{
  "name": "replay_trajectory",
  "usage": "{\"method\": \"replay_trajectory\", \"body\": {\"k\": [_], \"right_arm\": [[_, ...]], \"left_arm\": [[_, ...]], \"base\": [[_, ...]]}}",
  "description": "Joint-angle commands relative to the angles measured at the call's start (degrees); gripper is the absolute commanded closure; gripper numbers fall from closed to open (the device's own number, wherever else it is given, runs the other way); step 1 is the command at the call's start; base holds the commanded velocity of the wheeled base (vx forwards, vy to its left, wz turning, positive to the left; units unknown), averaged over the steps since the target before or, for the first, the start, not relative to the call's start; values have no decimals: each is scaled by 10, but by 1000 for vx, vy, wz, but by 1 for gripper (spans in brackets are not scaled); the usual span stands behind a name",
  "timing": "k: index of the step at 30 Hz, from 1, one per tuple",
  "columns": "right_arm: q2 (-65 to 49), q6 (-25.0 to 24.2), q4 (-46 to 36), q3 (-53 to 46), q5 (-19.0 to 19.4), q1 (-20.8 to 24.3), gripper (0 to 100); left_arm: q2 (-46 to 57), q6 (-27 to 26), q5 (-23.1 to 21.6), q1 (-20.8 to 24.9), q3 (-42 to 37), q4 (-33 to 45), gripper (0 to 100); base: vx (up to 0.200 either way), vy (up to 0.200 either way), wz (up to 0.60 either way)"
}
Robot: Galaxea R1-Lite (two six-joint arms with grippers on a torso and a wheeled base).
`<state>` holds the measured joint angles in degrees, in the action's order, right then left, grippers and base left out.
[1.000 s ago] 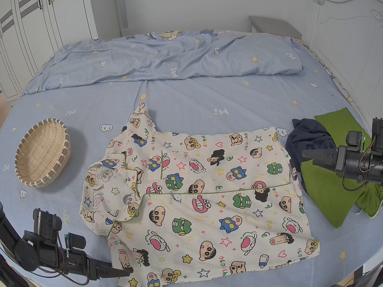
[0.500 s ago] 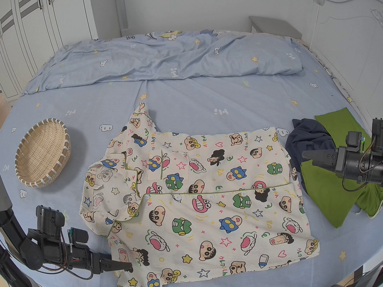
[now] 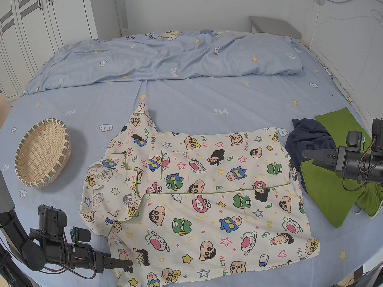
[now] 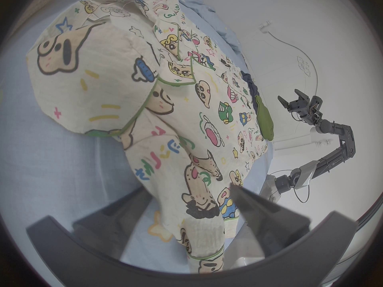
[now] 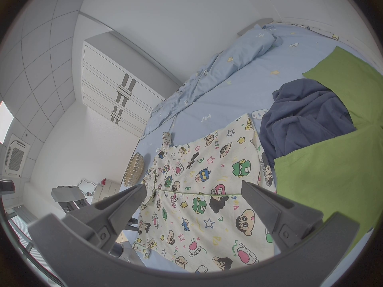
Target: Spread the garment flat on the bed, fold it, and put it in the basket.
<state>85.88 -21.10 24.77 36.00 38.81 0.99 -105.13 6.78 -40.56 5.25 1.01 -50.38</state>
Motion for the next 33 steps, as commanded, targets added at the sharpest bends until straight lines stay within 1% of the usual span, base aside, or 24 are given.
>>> {"method": "replay_trajectory", "body": {"k": [1,12,16,20,24,30,31,33], "right_arm": [[2,0,0,0,0,-1,0],[2,0,0,0,0,-1,0],[2,0,0,-1,0,1,0],[2,1,-1,-1,0,3,0],[1,0,-1,-1,0,2,0],[1,0,-1,-1,0,2,0],[1,1,-1,-1,1,2,0],[1,2,-2,-1,1,2,0]], "left_arm": [[5,0,1,-5,-10,0,100],[55,0,4,-23,-10,42,100],[78,-4,-1,-39,-10,71,100],[88,-8,-1,-43,-10,73,100],[95,-12,1,-56,-8,73,100],[93,-24,2,-52,-10,81,100],[92,-55,2,-44,-9,122,100],[92,-61,3,-37,-9,136,100]], "base": [[0,0,0],[0,0,0],[0,0,0],[0,0,0],[0,0,0],[0,0,0],[0,0,0],[0,0,0]]}}
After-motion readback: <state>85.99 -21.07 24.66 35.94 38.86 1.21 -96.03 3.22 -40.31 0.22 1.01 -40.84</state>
